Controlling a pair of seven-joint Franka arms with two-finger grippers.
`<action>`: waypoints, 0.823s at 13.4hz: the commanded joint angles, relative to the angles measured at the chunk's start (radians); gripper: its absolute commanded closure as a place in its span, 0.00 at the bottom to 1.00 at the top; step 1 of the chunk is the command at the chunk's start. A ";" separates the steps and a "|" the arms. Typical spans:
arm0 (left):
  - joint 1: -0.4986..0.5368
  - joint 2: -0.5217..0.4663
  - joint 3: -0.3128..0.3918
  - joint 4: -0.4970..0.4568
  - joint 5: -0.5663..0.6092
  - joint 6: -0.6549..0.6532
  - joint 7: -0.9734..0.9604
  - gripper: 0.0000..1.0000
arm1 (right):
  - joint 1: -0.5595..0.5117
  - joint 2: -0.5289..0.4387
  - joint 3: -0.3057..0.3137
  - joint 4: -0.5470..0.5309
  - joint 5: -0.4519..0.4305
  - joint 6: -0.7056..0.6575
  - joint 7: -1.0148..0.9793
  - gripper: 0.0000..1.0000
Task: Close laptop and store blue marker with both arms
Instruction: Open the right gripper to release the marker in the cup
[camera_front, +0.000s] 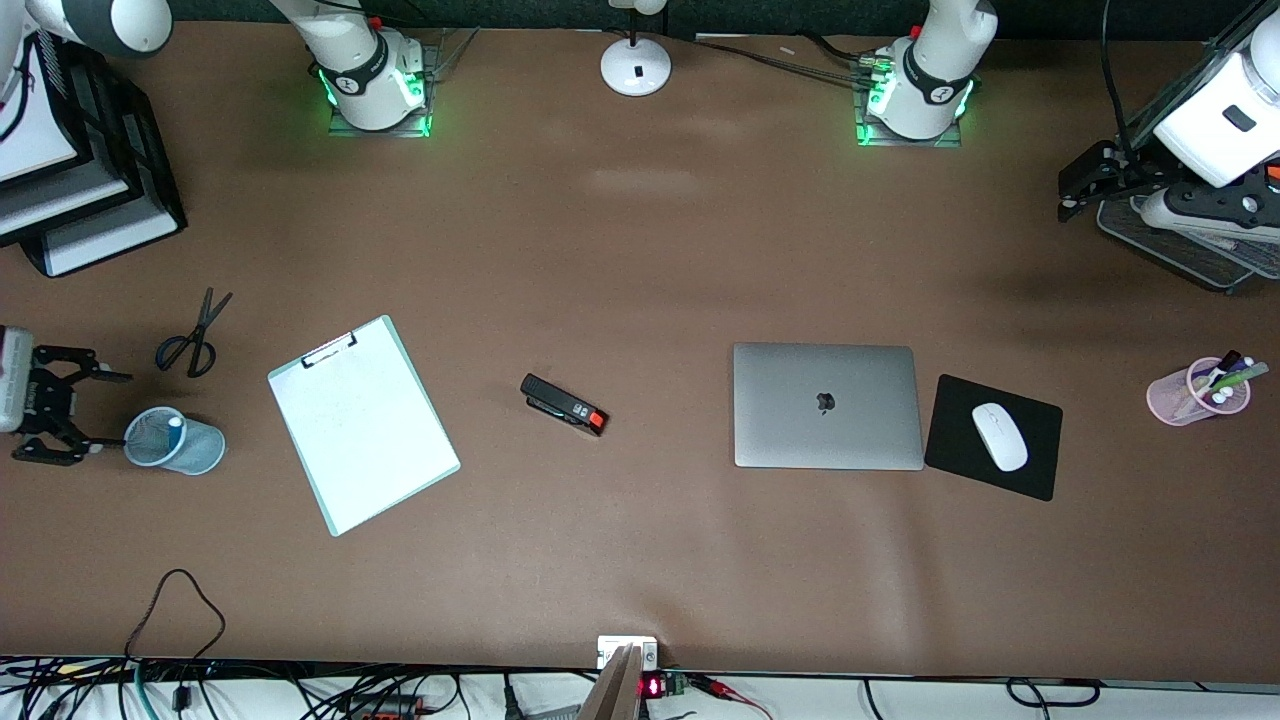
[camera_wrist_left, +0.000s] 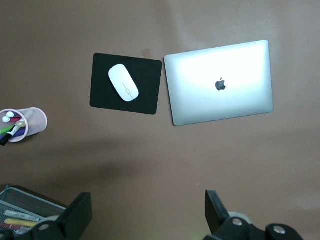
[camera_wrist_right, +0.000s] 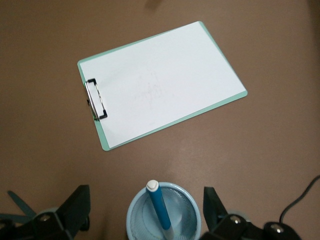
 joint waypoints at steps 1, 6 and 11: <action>0.002 -0.003 0.001 -0.001 -0.020 0.013 0.017 0.00 | 0.027 -0.125 0.013 -0.094 -0.045 -0.001 0.144 0.00; 0.002 -0.010 0.001 -0.015 -0.020 0.013 0.017 0.00 | 0.117 -0.251 0.013 -0.102 -0.159 -0.006 0.450 0.00; 0.002 -0.013 0.000 -0.015 -0.020 0.013 0.017 0.00 | 0.212 -0.341 0.010 -0.149 -0.242 0.002 0.887 0.00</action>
